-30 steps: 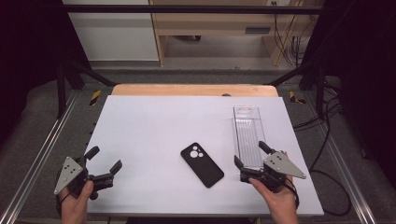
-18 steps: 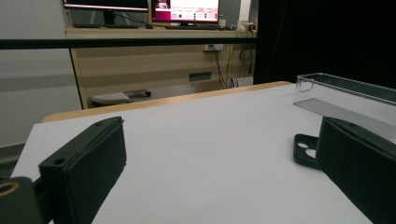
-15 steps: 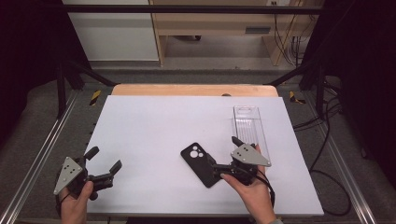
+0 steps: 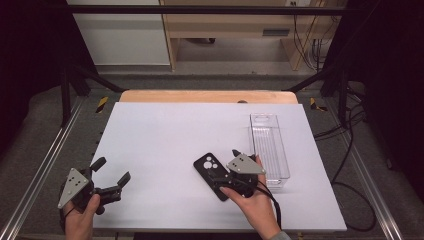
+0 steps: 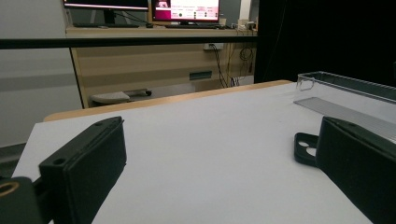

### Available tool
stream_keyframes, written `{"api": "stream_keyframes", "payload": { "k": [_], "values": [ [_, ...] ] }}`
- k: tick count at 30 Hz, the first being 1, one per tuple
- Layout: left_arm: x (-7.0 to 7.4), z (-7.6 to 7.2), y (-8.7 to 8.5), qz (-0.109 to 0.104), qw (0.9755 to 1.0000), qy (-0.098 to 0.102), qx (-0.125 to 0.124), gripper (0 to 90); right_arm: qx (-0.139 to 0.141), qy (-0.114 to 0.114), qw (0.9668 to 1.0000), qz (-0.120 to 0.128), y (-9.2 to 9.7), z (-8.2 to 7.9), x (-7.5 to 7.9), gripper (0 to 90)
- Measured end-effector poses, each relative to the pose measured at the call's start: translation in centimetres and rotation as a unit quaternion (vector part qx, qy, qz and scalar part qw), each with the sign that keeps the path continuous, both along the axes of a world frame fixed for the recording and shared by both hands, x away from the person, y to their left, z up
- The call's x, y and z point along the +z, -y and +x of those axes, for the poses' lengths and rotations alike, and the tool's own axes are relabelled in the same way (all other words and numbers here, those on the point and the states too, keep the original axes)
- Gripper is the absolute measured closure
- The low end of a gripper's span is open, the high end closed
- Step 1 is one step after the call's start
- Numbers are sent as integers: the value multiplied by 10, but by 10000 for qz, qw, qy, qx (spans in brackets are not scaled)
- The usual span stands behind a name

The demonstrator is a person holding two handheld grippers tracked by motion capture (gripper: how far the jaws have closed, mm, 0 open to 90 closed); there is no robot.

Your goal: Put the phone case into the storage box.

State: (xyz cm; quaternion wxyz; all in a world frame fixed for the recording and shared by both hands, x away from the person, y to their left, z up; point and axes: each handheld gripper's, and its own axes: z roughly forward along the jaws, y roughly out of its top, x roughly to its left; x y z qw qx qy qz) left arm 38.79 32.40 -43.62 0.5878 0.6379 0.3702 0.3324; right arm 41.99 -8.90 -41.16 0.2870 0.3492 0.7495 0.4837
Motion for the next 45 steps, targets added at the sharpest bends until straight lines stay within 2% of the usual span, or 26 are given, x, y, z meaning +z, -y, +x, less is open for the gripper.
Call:
{"api": "stream_keyframes", "payload": {
  "k": [7, 11, 13, 14, 19, 22, 32, 38, 40, 45],
  "values": [
    [0, 0, 0, 3, 10000, 1, 5, 17, -16, -142, 9998, -128, -6, 3, -4, 88],
    [0, 0, 0, 29, 10000, 3, 2, 17, 50, -447, 9984, -328, -10, 5, -10, 127],
    [0, 0, 0, 26, 10000, 2, 1, 17, 102, -501, 9980, -371, -11, 5, -11, 132],
    [0, 0, 0, 5, 10000, -5, 4, 17, 140, -624, 9970, -430, -13, 5, -13, 156],
    [0, 0, 0, 12, 10000, -10, 1, 17, 97, -775, 9956, -519, -16, 6, -19, 179],
    [0, 0, 0, 0, 10000, -14, 8, 17, 99, -823, 9950, -561, -18, 5, -22, 241],
    [-1, 0, 0, -7, 10000, -44, 8, 17, -21, -1104, 9923, -552, -13, 2, -35, 635],
    [-2, 0, 0, 5, 10000, -64, 7, 18, 39, -1291, 9902, -537, -9, 0, -44, 861],
    [-2, 0, 0, 4, 10000, -71, 11, 17, 69, -1336, 9894, -570, -9, -1, -46, 898],
    [-2, 0, -1, -14, 10000, -78, 20, 17, 100, -1532, 9862, -625, -9, -3, -51, 900]
  ]
}}
